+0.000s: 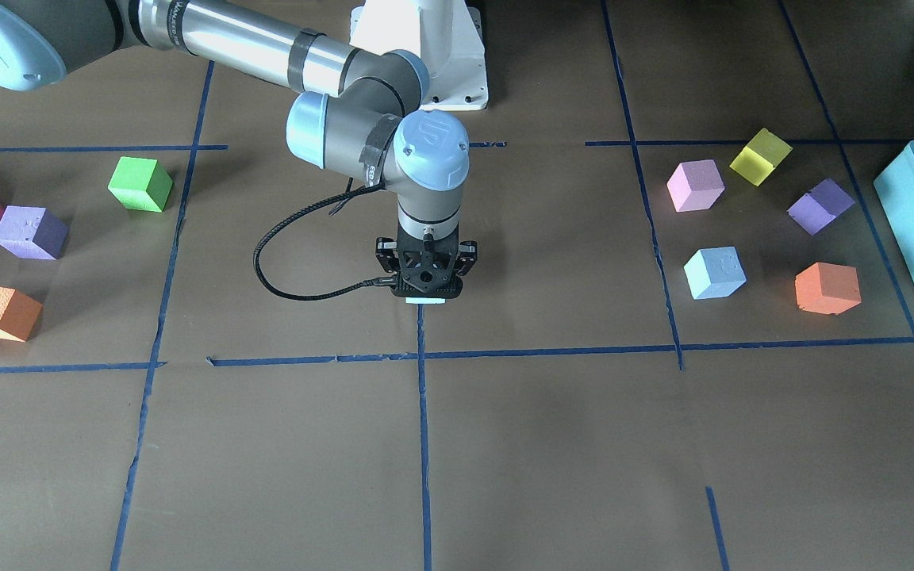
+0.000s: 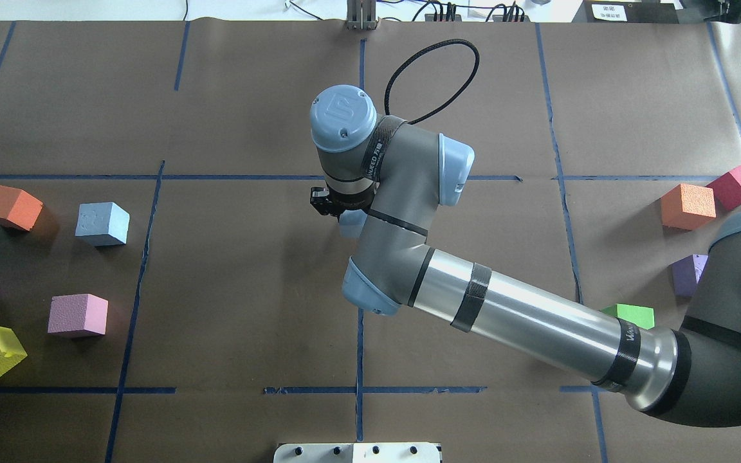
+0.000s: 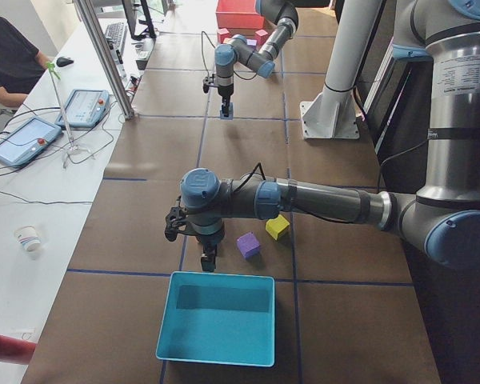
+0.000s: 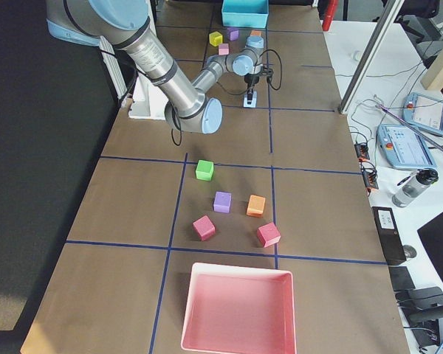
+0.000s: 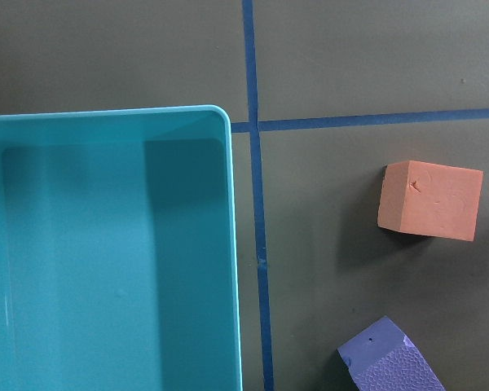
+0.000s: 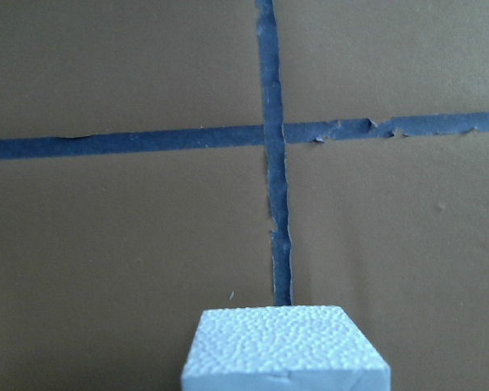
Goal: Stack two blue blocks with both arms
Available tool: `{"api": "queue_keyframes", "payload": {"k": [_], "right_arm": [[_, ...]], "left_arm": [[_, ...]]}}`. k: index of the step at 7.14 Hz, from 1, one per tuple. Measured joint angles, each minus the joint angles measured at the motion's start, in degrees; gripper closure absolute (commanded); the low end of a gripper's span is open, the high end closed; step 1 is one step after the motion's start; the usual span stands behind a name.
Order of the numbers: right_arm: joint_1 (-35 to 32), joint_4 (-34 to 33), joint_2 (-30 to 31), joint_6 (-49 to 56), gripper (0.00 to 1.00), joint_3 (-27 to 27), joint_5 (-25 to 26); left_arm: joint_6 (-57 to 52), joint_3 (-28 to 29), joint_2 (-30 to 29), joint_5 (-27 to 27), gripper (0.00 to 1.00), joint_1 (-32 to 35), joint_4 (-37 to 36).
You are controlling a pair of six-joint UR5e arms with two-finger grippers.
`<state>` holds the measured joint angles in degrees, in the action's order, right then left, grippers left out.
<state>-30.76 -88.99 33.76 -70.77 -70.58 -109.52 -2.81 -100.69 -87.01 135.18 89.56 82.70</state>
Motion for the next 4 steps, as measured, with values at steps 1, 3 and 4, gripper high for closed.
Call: {"api": "queue_keyframes", "payload": {"k": [1,3,4], "right_arm": [[0.12,0.03,-0.01,-0.62,0.35,0.39,0.0],[0.17,0.07,0.08,-0.54,0.01,0.62,0.01],[0.17,0.1,0.12,-0.24,0.01,0.62,0.01]], "left_arm": [[0.0,-0.02,0.0,0.0,0.0,0.0,0.0],[0.0,-0.03,0.0,0.0,0.0,0.0,0.0],[0.0,-0.04,0.0,0.0,0.0,0.0,0.01]]}}
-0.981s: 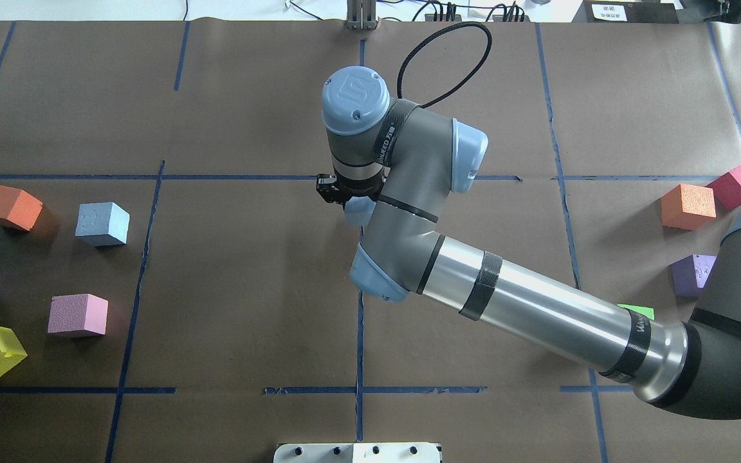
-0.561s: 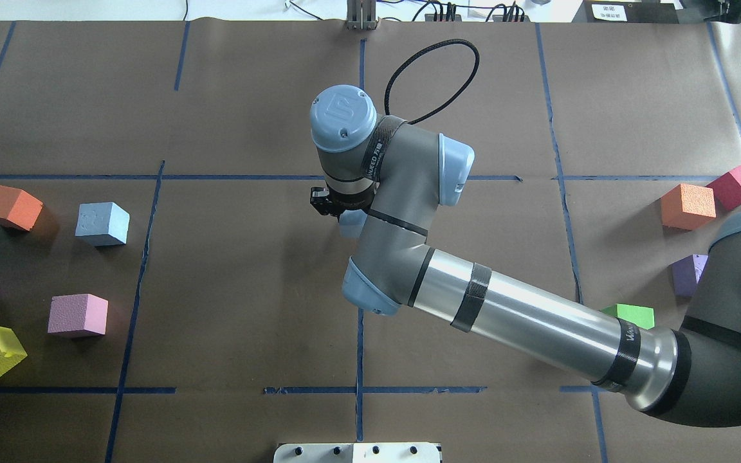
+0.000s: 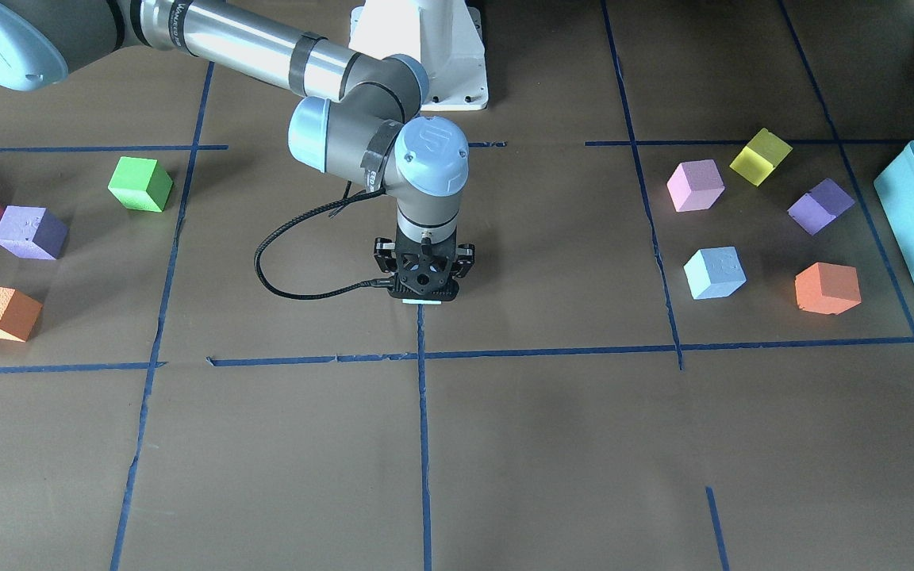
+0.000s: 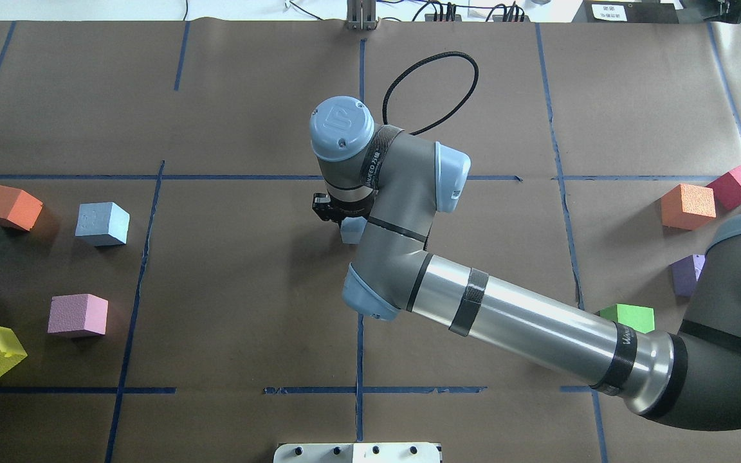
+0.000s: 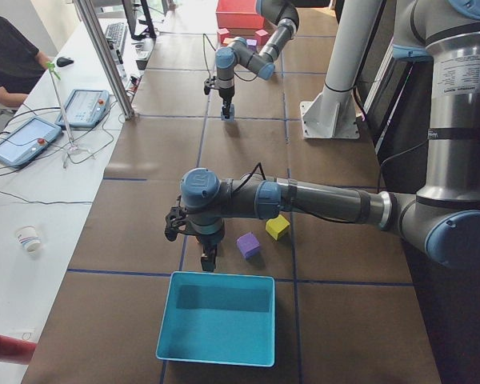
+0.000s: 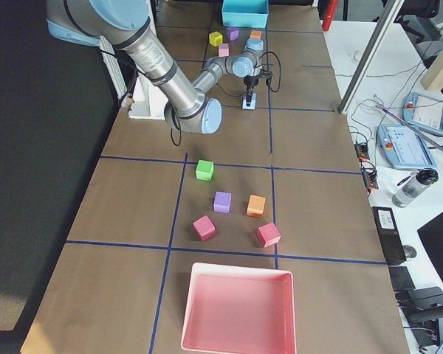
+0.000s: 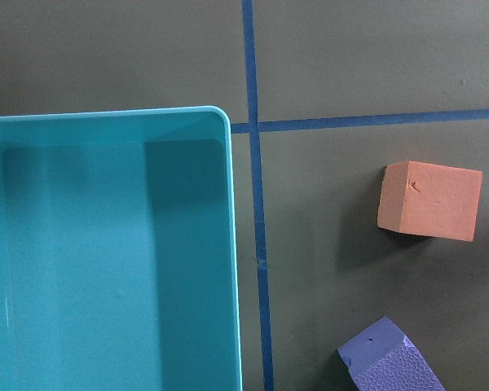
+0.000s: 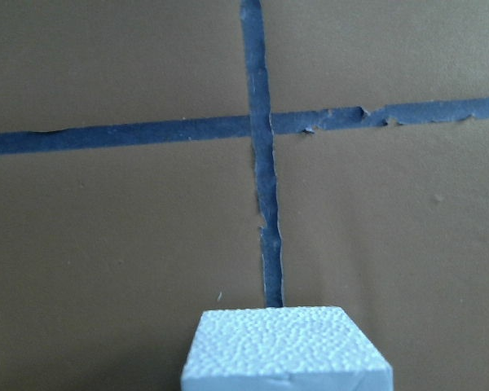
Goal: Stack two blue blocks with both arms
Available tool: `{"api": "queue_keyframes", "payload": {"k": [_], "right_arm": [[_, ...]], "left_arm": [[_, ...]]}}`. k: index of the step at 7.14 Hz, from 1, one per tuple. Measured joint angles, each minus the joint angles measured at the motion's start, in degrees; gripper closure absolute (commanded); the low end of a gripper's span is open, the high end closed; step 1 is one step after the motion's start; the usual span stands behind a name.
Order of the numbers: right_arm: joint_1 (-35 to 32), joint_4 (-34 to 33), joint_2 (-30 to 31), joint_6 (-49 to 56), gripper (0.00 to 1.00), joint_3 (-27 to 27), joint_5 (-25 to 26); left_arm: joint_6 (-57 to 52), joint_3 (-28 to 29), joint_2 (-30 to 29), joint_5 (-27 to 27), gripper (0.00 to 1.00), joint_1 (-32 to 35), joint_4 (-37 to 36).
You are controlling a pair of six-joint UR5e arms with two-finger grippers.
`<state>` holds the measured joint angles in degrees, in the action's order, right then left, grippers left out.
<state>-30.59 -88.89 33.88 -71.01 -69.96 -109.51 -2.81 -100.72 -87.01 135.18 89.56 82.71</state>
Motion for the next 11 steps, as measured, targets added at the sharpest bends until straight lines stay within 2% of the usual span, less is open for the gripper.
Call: {"api": "queue_keyframes", "payload": {"k": [3,5,9,11], "right_arm": [[-0.26,0.12,0.03,0.35,0.01,-0.63,-0.02],[-1.55,-1.92,0.11,0.33,0.01,-4.75,-0.64],[-6.34,-22.03,0.65,0.97,0.01,-26.96,-3.49],[-12.64,-28.48,5.87,8.31,0.0,-37.54,-6.9]], "left_arm": [[0.0,0.02,0.0,0.0,0.0,0.0,0.0],[0.0,0.03,0.0,0.0,0.0,0.0,0.0],[0.14,-1.19,-0.6,0.02,0.0,-0.08,0.13],[1.77,-6.78,-0.84,-0.03,0.0,-0.59,-0.22]]}}
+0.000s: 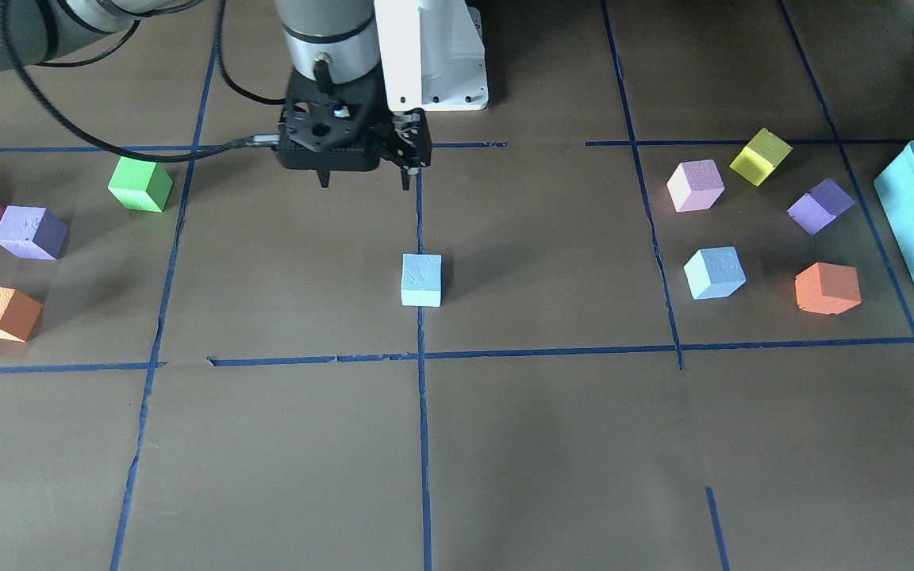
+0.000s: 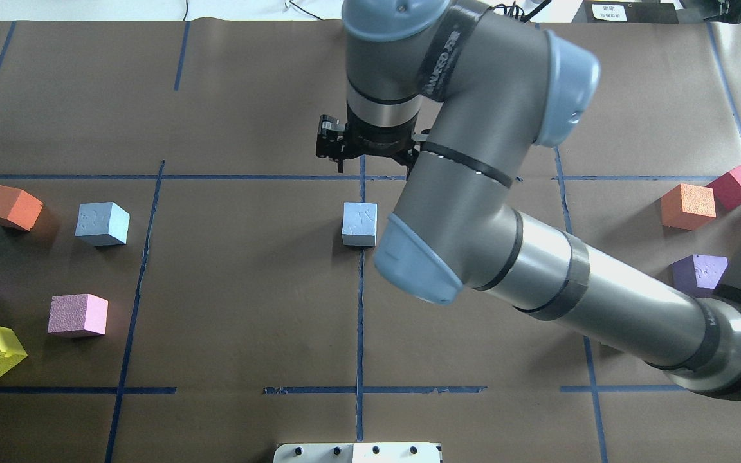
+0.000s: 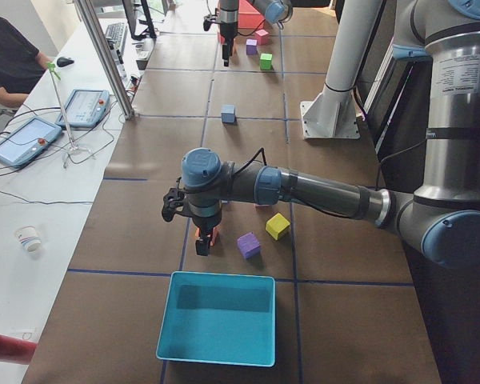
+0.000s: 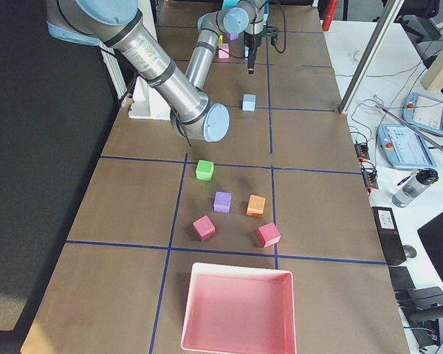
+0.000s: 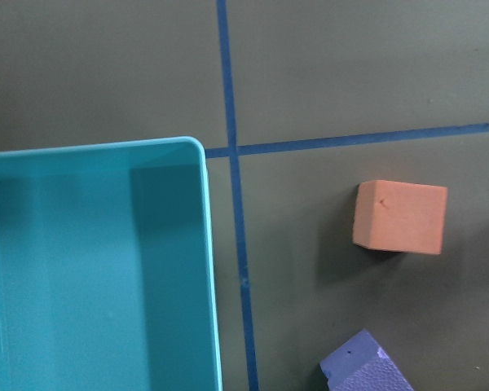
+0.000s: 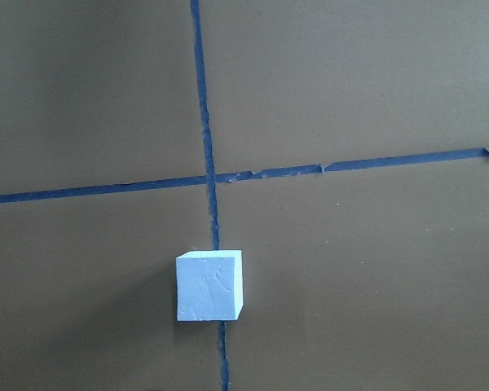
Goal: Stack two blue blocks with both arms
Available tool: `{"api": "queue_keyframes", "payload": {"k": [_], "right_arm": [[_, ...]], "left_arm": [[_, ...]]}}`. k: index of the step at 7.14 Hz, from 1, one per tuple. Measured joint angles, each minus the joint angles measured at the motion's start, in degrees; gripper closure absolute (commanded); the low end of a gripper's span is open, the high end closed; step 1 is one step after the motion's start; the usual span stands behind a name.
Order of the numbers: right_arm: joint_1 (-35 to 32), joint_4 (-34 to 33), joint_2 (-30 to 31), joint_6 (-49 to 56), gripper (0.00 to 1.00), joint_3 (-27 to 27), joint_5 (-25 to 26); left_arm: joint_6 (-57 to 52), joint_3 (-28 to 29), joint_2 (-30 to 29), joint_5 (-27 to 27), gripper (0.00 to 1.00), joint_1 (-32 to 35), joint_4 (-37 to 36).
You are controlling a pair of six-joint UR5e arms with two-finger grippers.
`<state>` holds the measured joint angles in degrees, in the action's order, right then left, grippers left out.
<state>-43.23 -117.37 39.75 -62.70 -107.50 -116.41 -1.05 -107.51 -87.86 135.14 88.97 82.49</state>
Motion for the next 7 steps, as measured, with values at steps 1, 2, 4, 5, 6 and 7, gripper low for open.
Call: {"api": "queue_keyframes", "payload": {"k": [1,2,4,5,6,7], "right_arm": [[-4.24,-1.13,4.37,6.72,0.0,-3.53,-2.44],[-8.68,-1.49,8.83,14.67,0.0,-5.58,-4.88],[-17.63,-1.1,17.28,30.63,0.0,-6.8,-10.65],[-21.28,-0.87,21.02,37.2,0.0,-6.89,-13.32],[-24.3,-0.57,24.67,42.96,0.0,-6.91,-14.87],[-26.52,-0.29,27.88,47.42,0.0,-6.93,-15.53]], "left_arm": [[4.36,-4.4,0.03,0.02,0.0,-1.24,-0.16],[10.31,-8.45,0.06,0.01,0.0,-4.04,-0.09],[25.63,-13.04,-0.16,-0.65,0.0,-14.48,2.9],[31.84,-13.4,-0.34,-2.37,0.0,-19.09,6.18],[37.94,-12.88,-0.47,-5.62,0.0,-23.81,10.4],[43.68,-10.72,-0.89,-8.76,0.0,-27.96,15.78]]}}
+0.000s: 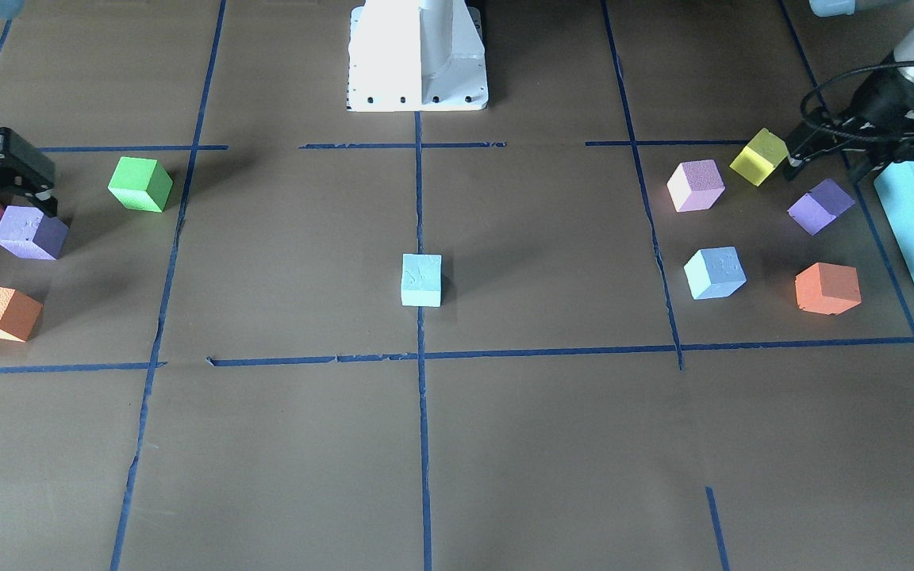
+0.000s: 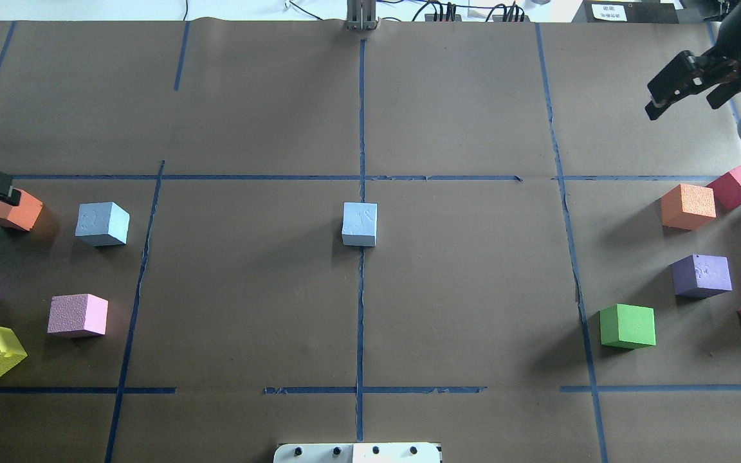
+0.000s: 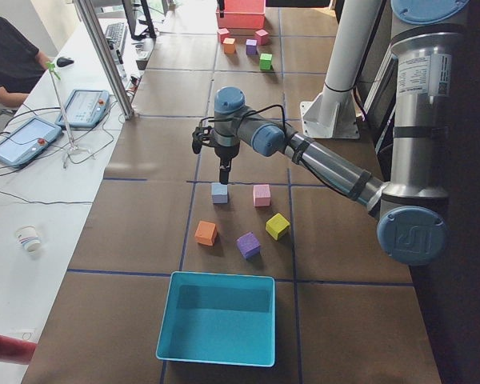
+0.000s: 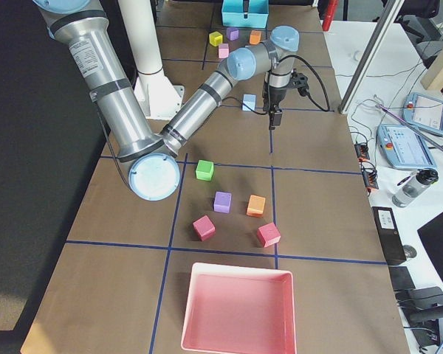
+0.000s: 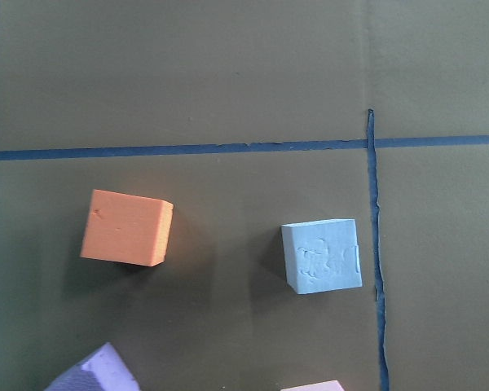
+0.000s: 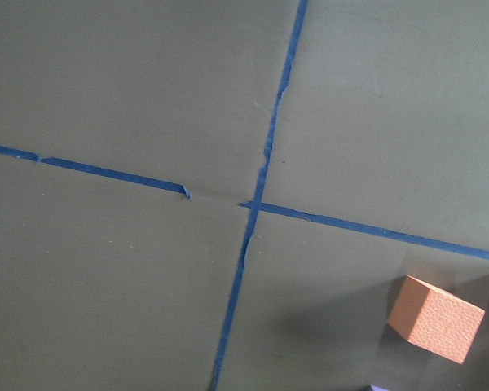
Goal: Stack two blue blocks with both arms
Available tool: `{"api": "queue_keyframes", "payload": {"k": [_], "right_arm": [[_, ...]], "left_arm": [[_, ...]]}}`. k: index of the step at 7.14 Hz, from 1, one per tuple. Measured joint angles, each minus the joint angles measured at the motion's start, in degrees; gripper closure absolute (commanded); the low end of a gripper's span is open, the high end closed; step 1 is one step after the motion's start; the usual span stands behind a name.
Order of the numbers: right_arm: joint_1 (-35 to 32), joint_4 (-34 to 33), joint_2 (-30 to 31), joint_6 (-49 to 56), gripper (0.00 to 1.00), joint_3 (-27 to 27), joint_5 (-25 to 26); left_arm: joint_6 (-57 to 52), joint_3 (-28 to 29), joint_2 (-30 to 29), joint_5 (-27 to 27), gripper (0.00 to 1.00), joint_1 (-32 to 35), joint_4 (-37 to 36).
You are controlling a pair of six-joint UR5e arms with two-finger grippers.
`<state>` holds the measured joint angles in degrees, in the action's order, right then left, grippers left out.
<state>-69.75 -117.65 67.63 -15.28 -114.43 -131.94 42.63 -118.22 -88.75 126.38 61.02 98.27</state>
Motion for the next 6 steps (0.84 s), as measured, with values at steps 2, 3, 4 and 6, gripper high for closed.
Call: {"api": "queue_keyframes", "payload": {"k": [2,3,4,6], "right_arm": [[-2.98,3.28,6.33,5.5,0.0,0.19,-0.48],[-4.06,7.29,9.83,6.38,0.0,0.58,-0.93],[-4.83,11.08,12.37,6.69,0.0,1.45,-1.31],[-5.57,13.81,13.9,6.83,0.0,2.79,-1.54]], "left_arm": [[9.54,8.79,-2.94,-4.8,0.0,-6.54,12.52],[11.98,12.12,-4.37,-6.59,0.0,-8.78,15.48],[13.0,14.51,-5.27,-8.26,0.0,-10.41,16.81],[13.47,17.64,-6.53,-9.8,0.0,-11.91,17.49]]}}
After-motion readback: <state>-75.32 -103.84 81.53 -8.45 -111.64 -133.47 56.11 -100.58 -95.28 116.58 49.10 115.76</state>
